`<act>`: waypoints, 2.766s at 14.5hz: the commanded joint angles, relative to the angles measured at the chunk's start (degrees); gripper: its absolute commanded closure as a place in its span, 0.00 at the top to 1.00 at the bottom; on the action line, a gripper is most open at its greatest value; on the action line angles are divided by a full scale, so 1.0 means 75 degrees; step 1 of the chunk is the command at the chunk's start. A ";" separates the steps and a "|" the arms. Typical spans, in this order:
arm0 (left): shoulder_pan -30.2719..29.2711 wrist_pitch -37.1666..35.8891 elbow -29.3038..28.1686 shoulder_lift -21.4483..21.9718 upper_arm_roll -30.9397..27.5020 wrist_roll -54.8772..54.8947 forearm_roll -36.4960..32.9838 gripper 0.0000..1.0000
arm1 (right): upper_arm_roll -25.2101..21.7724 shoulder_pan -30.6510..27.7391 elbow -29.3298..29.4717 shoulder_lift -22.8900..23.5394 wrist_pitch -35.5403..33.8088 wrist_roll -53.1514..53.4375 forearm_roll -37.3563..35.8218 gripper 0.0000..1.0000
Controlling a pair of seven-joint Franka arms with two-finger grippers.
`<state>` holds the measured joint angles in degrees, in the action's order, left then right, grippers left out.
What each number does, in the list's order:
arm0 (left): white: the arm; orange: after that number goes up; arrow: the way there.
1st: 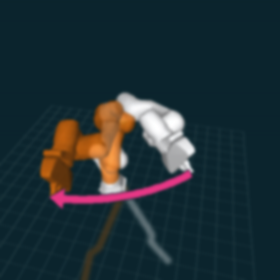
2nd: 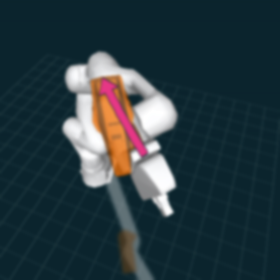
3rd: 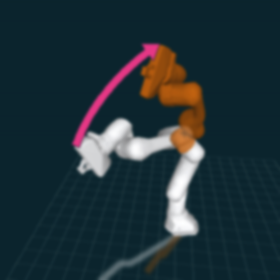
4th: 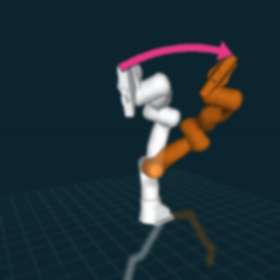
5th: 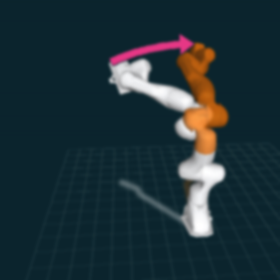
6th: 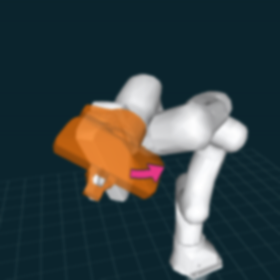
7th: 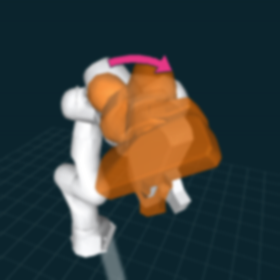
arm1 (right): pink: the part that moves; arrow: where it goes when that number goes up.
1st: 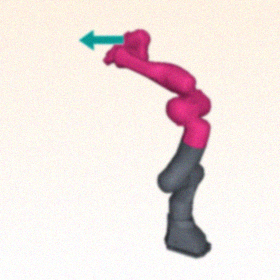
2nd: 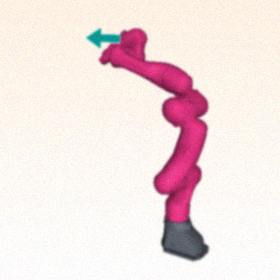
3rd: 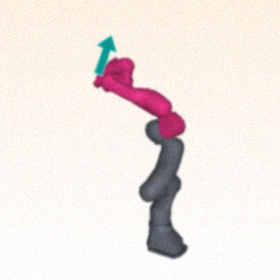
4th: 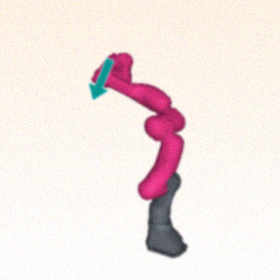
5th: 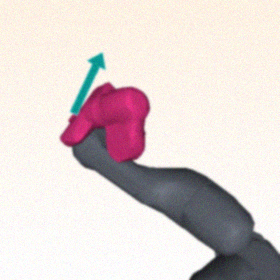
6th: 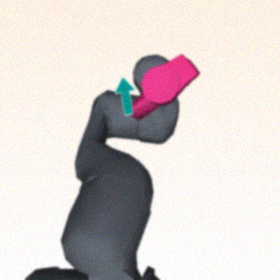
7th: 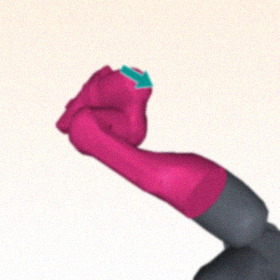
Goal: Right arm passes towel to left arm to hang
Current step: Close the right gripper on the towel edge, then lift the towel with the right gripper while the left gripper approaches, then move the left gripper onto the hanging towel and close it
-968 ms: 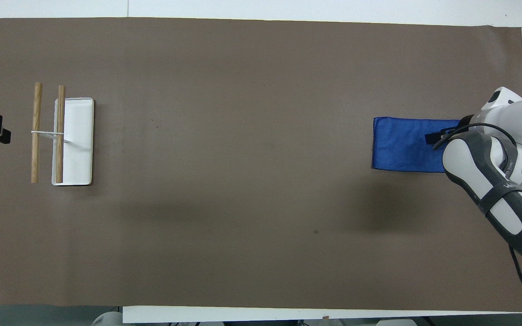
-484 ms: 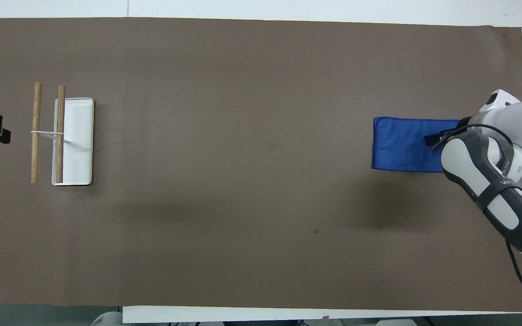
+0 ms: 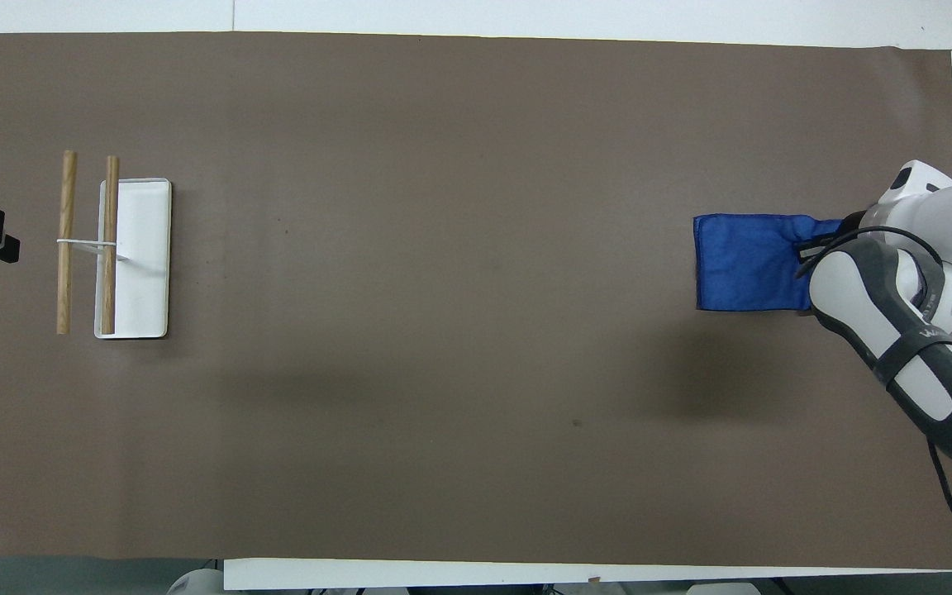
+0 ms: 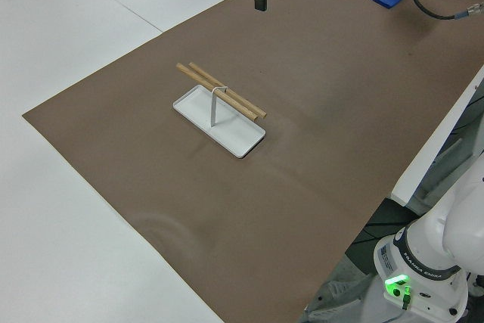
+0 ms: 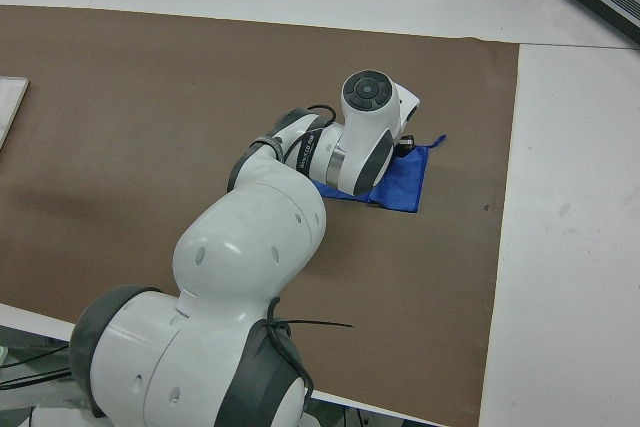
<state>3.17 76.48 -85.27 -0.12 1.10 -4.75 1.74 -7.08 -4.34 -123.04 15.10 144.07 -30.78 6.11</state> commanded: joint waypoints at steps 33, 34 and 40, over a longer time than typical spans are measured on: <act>0.1928 0.4776 -0.4846 0.2230 0.0216 -1.2607 0.2323 1.00 | 0.5877 0.0403 0.3855 -0.0197 -0.1912 1.5108 0.4248 0.00; 0.2176 0.4837 -0.5082 0.2347 0.0216 -1.3027 0.2323 1.00 | 0.5947 0.0403 0.3855 -0.0186 -0.1900 1.5108 0.4248 0.00; 0.2261 0.6358 -0.5541 0.2466 0.0263 -1.5874 0.2335 1.00 | 0.6006 0.0403 0.3866 -0.0162 -0.1877 1.5202 0.4236 0.00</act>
<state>19.68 119.90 -124.22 16.67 3.40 -118.31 18.47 36.90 -0.85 -94.34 13.33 129.15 82.40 37.06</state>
